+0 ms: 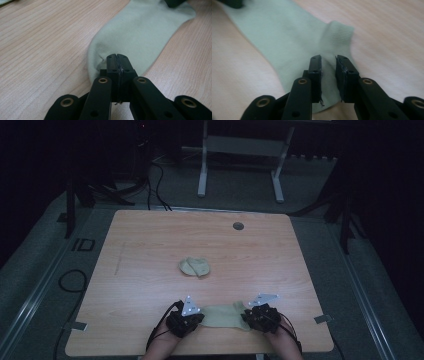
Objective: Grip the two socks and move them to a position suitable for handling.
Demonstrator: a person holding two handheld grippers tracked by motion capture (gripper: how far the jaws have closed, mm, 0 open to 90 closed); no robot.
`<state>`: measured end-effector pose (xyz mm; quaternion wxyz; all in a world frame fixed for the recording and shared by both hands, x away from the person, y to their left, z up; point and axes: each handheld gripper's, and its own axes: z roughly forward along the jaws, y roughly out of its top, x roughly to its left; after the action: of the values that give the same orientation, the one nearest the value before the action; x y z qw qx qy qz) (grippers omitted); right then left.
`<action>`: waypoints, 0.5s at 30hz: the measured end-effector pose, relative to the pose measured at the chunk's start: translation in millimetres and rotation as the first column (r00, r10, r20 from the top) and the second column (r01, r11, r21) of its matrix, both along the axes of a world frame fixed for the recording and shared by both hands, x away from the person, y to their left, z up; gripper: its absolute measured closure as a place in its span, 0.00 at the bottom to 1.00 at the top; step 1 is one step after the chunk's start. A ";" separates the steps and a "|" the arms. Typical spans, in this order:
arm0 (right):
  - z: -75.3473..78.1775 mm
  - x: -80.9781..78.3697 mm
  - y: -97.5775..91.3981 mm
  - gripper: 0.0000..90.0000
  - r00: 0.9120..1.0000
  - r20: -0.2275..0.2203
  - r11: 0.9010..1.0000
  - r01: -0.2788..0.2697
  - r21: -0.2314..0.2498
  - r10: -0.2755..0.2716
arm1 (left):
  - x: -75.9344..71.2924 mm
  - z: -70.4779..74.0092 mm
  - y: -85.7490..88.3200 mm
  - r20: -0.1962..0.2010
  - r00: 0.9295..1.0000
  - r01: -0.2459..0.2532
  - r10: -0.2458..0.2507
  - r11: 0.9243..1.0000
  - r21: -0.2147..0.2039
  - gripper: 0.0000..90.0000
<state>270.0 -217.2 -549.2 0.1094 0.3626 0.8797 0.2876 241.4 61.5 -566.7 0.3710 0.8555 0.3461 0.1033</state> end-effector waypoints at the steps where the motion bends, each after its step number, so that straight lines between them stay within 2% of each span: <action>1: 0.6 3.1 -1.4 0.83 1.000 -0.002 1.000 0.009 -0.006 -0.009 | -0.4 -0.1 -0.5 0.003 1.000 -0.001 0.001 1.000 0.001 0.99; 5: 0.6 3.4 -0.8 0.83 1.000 0.011 1.000 0.004 -0.021 -0.004 | 0.6 -0.4 0.2 0.000 1.000 0.001 -0.001 1.000 -0.004 0.99; 15: -1.2 -5.9 -5.9 0.82 1.000 0.008 1.000 0.021 0.014 -0.021 | 1.1 -1.6 -1.3 -0.006 1.000 0.015 -0.015 1.000 -0.027 0.99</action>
<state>264.2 -223.2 -550.4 0.1136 0.3713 0.8734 0.2939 242.4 60.3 -568.3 0.3820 0.8534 0.3423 0.0931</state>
